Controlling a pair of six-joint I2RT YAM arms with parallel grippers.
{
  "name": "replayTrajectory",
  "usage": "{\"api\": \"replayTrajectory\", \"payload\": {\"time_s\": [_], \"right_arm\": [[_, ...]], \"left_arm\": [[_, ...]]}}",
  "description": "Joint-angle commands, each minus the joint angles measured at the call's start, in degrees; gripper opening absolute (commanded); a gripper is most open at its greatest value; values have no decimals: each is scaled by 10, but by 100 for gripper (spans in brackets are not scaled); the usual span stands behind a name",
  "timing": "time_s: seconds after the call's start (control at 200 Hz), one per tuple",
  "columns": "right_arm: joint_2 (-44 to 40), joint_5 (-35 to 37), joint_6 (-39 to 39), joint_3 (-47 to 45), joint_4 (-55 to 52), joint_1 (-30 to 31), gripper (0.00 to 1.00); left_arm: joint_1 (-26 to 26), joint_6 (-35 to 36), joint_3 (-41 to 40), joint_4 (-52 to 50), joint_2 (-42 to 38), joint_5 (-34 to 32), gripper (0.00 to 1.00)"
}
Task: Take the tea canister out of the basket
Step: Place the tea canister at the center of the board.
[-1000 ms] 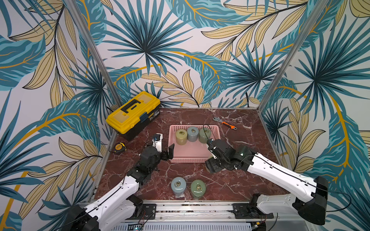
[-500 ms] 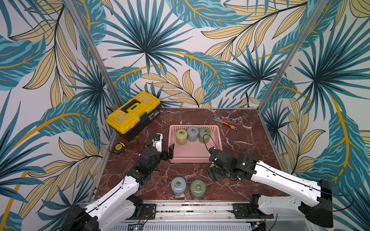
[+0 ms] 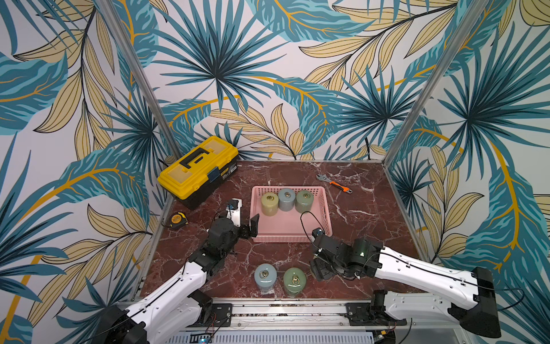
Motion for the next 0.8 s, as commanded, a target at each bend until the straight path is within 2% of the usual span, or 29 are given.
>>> {"api": "replayTrajectory", "payload": {"time_s": [0.0, 0.796], "right_arm": [[-15, 14, 31, -19, 10, 11, 55], [-7, -10, 92, -123, 115, 40, 55]], "left_arm": [[3, 5, -17, 10, -1, -4, 100], [3, 4, -17, 9, -1, -3, 100]]}}
